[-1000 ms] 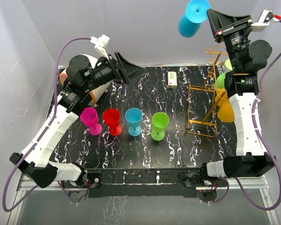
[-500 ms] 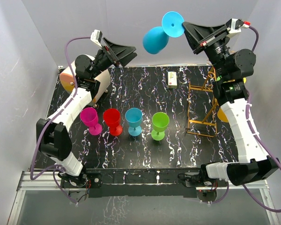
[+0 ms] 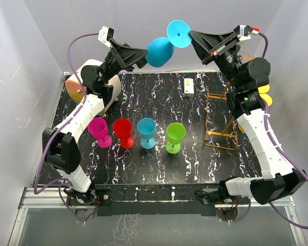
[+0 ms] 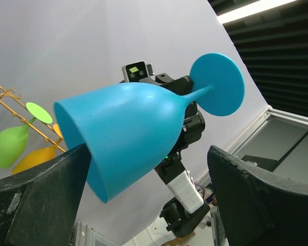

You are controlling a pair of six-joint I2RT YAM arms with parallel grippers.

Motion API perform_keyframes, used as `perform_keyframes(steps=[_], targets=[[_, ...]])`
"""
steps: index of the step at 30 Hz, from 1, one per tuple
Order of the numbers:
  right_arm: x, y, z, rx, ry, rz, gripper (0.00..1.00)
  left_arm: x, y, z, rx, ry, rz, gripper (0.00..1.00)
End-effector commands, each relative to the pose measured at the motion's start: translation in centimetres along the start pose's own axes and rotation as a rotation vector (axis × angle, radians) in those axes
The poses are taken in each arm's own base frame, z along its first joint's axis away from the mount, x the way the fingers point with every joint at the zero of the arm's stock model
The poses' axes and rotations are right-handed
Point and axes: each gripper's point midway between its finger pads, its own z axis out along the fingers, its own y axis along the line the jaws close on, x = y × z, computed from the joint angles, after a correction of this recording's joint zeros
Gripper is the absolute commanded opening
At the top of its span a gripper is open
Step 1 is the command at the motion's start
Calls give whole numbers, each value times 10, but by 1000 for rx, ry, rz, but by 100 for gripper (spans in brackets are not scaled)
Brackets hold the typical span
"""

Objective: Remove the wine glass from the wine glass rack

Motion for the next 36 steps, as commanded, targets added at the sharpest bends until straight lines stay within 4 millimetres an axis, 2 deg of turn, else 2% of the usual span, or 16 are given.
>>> perform_keyframes(steps=[1,10,16,18,20,23,25,28,30,31,33,36], targets=[[4,28,-6,-84,-4,-9,0,2,-47,6,150,27,68,89],[8,24,-12,-83,3,47,0,10,-62,-11,231,5,-3,60],[15,25,-18,-87,37,72,2,11,-91,-17,277,-21,-14,24],[16,25,-22,-91,34,78,10,11,-99,-19,279,-34,-15,11],[14,23,-26,-85,11,62,27,14,-109,-22,284,-36,-6,0],[11,18,-34,-55,-32,14,57,20,-120,-28,261,-33,16,0],[8,12,-39,-30,-63,-35,71,25,-123,-32,222,-29,34,0],[2,0,-47,43,-111,-138,90,33,-118,-36,69,4,117,0],[-3,-7,-52,115,-140,-215,94,33,-102,-42,-136,16,196,0],[-6,-9,-54,140,-150,-271,95,27,-91,-50,-289,3,256,0],[-11,-12,-58,201,-158,-380,96,15,-71,-79,-591,-31,337,0],[-18,-11,-66,259,-161,-543,97,5,-58,-120,-882,-15,437,0]])
